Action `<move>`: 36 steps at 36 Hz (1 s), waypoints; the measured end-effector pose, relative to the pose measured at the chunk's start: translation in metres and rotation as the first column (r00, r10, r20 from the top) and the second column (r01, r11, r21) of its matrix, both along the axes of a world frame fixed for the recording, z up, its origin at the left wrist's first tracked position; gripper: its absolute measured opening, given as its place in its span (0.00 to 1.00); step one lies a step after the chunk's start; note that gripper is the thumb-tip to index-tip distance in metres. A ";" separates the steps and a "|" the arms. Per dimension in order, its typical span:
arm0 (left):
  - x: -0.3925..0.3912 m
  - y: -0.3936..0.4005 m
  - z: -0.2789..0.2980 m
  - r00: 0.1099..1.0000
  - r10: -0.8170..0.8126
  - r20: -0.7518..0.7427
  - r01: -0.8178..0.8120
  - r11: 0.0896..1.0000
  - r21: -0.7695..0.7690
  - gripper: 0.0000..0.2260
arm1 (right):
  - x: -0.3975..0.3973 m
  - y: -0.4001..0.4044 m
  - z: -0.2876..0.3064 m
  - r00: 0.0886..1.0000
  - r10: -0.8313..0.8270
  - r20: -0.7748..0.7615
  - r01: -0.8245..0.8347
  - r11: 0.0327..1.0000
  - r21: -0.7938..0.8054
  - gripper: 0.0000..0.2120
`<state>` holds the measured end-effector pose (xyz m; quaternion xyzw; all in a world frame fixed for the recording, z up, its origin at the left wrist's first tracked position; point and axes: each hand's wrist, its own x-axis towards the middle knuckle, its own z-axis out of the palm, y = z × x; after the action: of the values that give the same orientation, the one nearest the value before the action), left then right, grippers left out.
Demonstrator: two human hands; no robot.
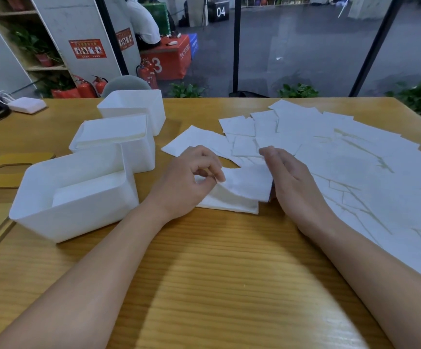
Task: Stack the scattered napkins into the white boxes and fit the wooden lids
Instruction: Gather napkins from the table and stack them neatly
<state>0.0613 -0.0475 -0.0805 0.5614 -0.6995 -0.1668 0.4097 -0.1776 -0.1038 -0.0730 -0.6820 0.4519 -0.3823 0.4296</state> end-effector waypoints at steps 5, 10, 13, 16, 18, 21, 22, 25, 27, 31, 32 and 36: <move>0.001 0.002 0.003 0.998 -0.014 0.066 0.013 1.000 0.020 0.14 | -0.002 -0.007 -0.012 0.999 0.030 -0.014 -0.030 0.999 -0.028 0.12; -0.002 0.003 0.006 1.000 -0.003 -0.011 0.003 0.997 0.082 0.17 | -0.003 -0.007 -0.012 0.997 0.081 0.019 -0.079 0.994 -0.071 0.13; -0.001 -0.001 0.002 0.997 0.067 0.037 -0.072 0.987 0.145 0.20 | -0.003 -0.003 -0.009 0.989 0.120 0.086 -0.110 0.987 -0.114 0.13; 0.000 -0.004 0.000 0.993 0.118 0.019 -0.119 0.977 0.175 0.18 | -0.002 -0.001 -0.007 0.985 0.136 0.107 -0.119 0.982 -0.147 0.13; 0.000 -0.004 0.001 0.988 0.149 -0.044 -0.141 0.980 0.138 0.12 | -0.001 -0.001 -0.008 0.984 0.138 0.116 -0.121 0.982 -0.145 0.12; 0.001 -0.005 0.002 0.978 0.196 -0.066 -0.190 0.978 0.090 0.07 | -0.001 -0.003 -0.010 0.984 0.128 0.123 -0.116 0.988 -0.100 0.12; 0.003 -0.005 0.001 0.975 0.212 -0.068 -0.206 0.975 0.085 0.06 | -0.001 -0.004 -0.011 0.988 0.114 0.106 -0.104 0.991 -0.090 0.13; 0.009 -0.007 -0.002 0.963 0.266 -0.039 -0.262 0.961 0.090 0.05 | -0.003 -0.008 -0.014 0.991 0.089 0.098 -0.087 0.996 -0.023 0.15; 0.010 -0.007 -0.003 0.962 0.275 -0.011 -0.272 0.956 0.111 0.05 | -0.004 -0.011 -0.016 0.992 0.088 0.086 -0.089 0.996 0.006 0.15; 0.008 -0.006 -0.004 0.964 0.264 0.024 -0.264 0.953 0.149 0.05 | -0.004 -0.011 -0.018 0.996 0.077 0.052 -0.077 0.997 0.009 0.15; 0.008 -0.006 -0.004 0.963 0.267 0.029 -0.268 0.952 0.151 0.05 | -0.003 -0.011 -0.018 0.997 0.068 0.045 -0.068 0.998 0.002 0.14; 0.008 -0.007 -0.005 0.958 0.283 0.041 -0.286 0.945 0.160 0.06 | -0.003 -0.013 -0.020 0.999 0.040 0.009 -0.040 0.999 -0.017 0.14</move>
<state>0.0695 -0.0541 -0.0856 0.6896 -0.5986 -0.1579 0.3757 -0.1808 -0.1170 -0.0932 -0.6925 0.4330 -0.3807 0.4337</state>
